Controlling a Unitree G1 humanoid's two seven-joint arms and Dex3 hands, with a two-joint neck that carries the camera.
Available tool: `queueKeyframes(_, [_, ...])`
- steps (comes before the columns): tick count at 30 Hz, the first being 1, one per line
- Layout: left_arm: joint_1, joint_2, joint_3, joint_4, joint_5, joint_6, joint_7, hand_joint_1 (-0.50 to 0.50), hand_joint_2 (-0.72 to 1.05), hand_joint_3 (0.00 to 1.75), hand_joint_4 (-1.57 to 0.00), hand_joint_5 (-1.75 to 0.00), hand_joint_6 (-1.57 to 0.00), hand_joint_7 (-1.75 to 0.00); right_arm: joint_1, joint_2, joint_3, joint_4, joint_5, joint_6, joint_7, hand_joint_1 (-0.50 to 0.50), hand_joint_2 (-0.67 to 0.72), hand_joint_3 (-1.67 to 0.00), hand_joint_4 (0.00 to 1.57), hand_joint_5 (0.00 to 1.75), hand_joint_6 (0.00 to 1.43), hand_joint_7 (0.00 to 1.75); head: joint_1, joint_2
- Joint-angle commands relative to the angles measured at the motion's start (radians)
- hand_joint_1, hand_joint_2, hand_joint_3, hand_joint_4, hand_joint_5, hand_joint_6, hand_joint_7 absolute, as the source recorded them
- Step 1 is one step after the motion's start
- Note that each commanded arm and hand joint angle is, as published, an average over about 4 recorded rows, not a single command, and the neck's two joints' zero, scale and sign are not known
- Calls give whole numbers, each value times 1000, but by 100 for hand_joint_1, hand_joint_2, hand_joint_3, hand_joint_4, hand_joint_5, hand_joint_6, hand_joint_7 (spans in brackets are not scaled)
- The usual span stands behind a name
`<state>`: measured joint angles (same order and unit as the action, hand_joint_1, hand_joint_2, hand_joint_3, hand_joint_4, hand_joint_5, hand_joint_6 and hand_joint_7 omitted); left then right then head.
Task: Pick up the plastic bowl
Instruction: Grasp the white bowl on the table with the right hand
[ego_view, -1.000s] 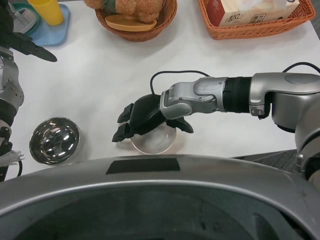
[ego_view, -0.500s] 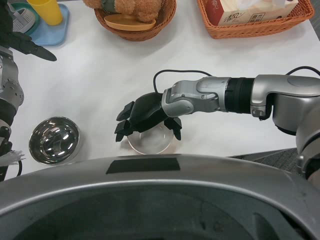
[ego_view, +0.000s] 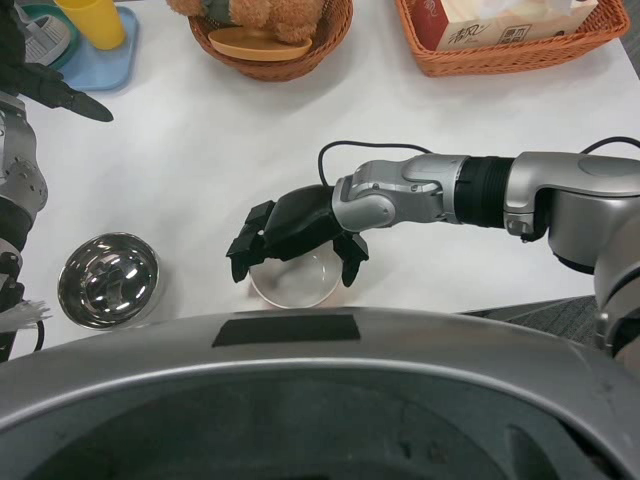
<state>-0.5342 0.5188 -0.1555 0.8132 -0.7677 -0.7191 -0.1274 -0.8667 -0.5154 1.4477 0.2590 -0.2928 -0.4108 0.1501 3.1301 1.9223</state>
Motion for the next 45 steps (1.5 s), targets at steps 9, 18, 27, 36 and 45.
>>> queueKeyframes(9, [18, 21, 2, -2, -11, 4, -3, -50, -64, 0, 0, 0, 0, 0, 9, -6, -81, -4, -95, -12, -23, -42, -60, -159, 0, 68, 0, 154, 5, 10])
queueKeyframes(18, [35, -1, 41, -19, -13, 4, -3, -50, -61, 0, 0, 0, 0, 0, 12, -51, -247, -177, -182, 31, -23, -42, -60, -151, 0, 82, 0, 164, 8, 112])
queueKeyframes(27, [42, -22, 96, -37, -12, 3, -1, -50, -57, 0, 0, 0, 0, 0, 18, -86, -376, -264, -191, 97, -19, -42, -60, -151, 0, 114, 1, 168, -17, 295])
queueKeyframes(36, [42, -89, 151, -39, -15, -3, -4, -50, -57, 0, 0, 0, 0, 0, 19, -125, -541, -257, -156, 221, 26, -42, -60, -151, 0, 126, 4, 168, -45, 597])
queueKeyframes(45, [45, -191, 174, -48, 36, -85, -8, -50, -55, 0, 0, 0, 0, 0, 86, -204, -784, -225, -149, 245, 59, -42, -60, -151, 0, 126, 3, 168, -59, 791])
